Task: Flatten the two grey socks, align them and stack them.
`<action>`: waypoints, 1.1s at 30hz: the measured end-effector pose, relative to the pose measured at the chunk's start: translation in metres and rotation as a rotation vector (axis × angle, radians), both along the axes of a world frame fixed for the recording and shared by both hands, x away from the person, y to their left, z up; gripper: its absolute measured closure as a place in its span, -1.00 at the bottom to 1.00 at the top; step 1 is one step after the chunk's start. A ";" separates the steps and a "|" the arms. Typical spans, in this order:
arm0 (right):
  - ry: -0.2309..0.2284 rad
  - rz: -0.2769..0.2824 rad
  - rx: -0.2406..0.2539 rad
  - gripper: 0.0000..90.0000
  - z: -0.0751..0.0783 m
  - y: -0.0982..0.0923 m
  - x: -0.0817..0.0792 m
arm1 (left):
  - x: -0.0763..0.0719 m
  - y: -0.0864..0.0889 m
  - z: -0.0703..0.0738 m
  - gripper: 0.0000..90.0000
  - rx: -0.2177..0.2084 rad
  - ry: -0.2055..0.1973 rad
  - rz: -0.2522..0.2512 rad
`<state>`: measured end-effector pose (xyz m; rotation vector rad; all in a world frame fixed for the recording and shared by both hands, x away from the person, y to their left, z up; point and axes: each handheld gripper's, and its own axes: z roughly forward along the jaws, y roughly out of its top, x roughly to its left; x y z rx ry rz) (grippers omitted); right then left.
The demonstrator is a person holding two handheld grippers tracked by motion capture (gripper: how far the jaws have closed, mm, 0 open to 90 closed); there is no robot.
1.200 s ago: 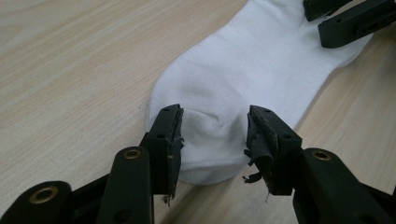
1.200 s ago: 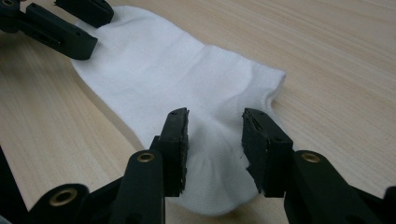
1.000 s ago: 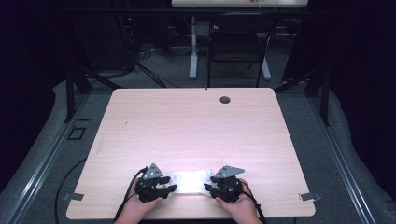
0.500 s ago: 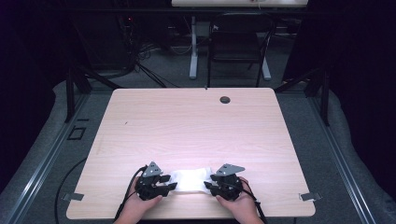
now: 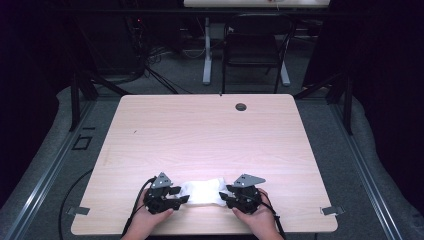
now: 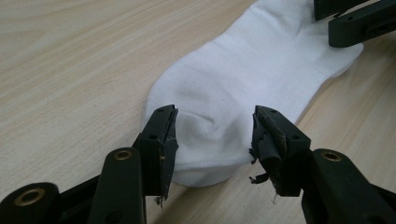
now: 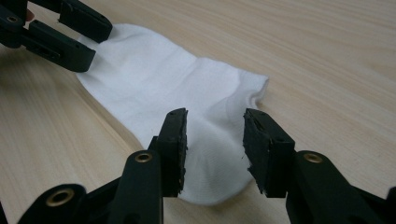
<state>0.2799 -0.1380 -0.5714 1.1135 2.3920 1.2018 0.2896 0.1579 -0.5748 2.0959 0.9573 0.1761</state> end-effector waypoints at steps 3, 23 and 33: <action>-0.014 -0.005 0.008 0.32 0.004 -0.002 -0.001 | -0.001 0.003 0.003 0.07 -0.014 -0.006 0.008; -0.023 -0.093 0.043 0.30 0.011 -0.028 -0.001 | 0.004 0.038 0.016 0.03 -0.042 -0.041 0.104; 0.008 -0.161 0.047 0.30 0.007 -0.041 0.004 | 0.010 0.054 0.014 0.03 -0.059 -0.015 0.157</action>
